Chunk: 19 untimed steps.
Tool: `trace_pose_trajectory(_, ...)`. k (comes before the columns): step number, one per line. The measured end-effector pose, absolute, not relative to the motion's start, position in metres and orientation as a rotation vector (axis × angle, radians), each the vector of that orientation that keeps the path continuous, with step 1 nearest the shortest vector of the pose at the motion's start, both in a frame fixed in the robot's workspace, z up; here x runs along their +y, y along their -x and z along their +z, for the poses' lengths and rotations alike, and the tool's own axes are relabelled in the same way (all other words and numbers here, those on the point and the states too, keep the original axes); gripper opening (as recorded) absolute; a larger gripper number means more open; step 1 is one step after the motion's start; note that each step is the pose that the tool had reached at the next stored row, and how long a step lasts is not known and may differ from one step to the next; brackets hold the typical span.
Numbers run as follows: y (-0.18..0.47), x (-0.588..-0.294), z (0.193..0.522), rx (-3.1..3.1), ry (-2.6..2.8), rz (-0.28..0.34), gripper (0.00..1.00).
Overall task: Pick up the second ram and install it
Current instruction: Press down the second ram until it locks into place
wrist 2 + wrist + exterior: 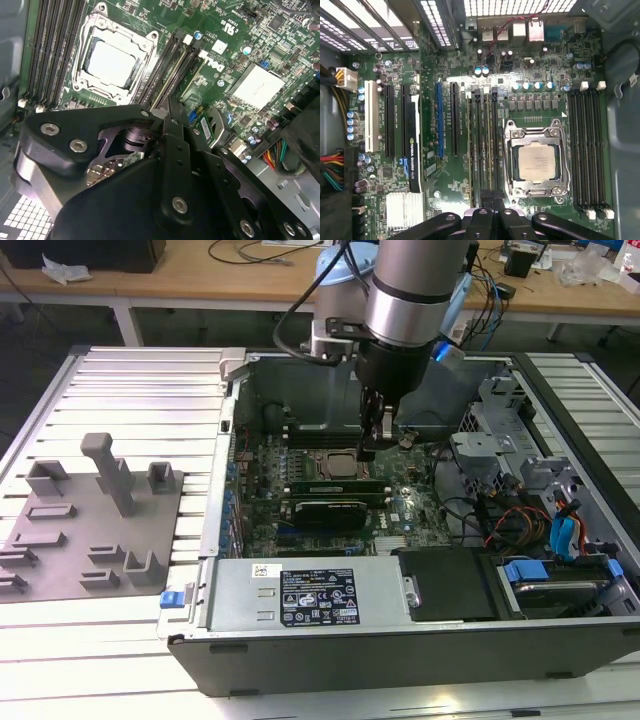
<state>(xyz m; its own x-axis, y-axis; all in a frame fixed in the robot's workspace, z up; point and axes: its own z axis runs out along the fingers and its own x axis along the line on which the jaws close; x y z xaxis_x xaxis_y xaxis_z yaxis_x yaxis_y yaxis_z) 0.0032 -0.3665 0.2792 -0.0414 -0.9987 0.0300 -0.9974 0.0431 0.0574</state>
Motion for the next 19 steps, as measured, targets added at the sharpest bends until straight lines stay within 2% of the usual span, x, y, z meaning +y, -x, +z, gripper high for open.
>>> trace_pose_trajectory(11, -0.006, -0.366, 0.269, -2.224, -2.132, -0.034, 0.11)
trace_pose_trajectory(13, -0.006, -0.366, 0.267, -2.229, -2.138, -0.046, 0.11)
trace_pose_trajectory(15, -0.006, -0.367, 0.265, -2.249, -2.159, -0.095, 0.11)
trace_pose_trajectory(19, -0.010, -0.370, 0.258, -2.249, -2.159, -0.098, 0.11)
